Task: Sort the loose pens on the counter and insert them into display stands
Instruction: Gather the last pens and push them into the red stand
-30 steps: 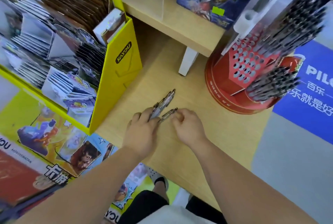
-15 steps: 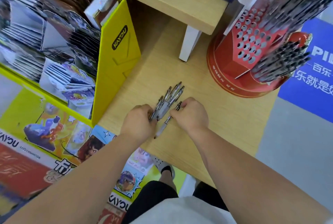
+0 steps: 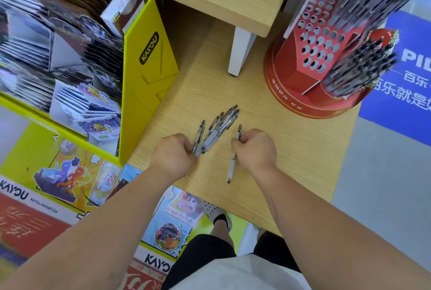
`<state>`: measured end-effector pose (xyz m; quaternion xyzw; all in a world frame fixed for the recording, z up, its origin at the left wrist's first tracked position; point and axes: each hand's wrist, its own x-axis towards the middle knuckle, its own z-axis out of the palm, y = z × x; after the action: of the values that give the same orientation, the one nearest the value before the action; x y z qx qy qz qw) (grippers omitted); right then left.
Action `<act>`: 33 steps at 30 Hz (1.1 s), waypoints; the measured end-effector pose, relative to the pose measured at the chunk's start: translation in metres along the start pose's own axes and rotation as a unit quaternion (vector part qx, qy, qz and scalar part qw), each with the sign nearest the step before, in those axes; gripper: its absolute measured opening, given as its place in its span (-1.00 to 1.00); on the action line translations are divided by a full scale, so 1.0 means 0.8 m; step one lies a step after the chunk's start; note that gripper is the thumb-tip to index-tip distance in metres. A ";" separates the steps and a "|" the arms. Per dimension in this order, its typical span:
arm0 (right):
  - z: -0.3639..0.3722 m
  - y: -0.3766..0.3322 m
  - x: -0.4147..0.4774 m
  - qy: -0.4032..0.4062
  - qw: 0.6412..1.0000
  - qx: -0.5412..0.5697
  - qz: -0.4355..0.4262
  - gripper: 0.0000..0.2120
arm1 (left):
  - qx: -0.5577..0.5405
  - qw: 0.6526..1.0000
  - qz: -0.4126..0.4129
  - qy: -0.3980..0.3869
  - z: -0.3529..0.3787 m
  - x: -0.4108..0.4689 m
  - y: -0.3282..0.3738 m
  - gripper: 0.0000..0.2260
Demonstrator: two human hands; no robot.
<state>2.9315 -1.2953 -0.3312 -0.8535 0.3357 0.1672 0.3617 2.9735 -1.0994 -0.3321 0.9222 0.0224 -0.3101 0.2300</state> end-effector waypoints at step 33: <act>0.033 -0.010 0.034 -0.025 0.962 0.267 0.050 -0.94 | -0.019 0.999 0.034 -0.020 0.013 0.028 0.075 -0.69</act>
<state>2.9551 -1.2844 -0.3593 -0.7037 0.4009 0.1109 0.5760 2.9966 -1.1595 -0.3276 0.9116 -0.0080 -0.3198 0.2582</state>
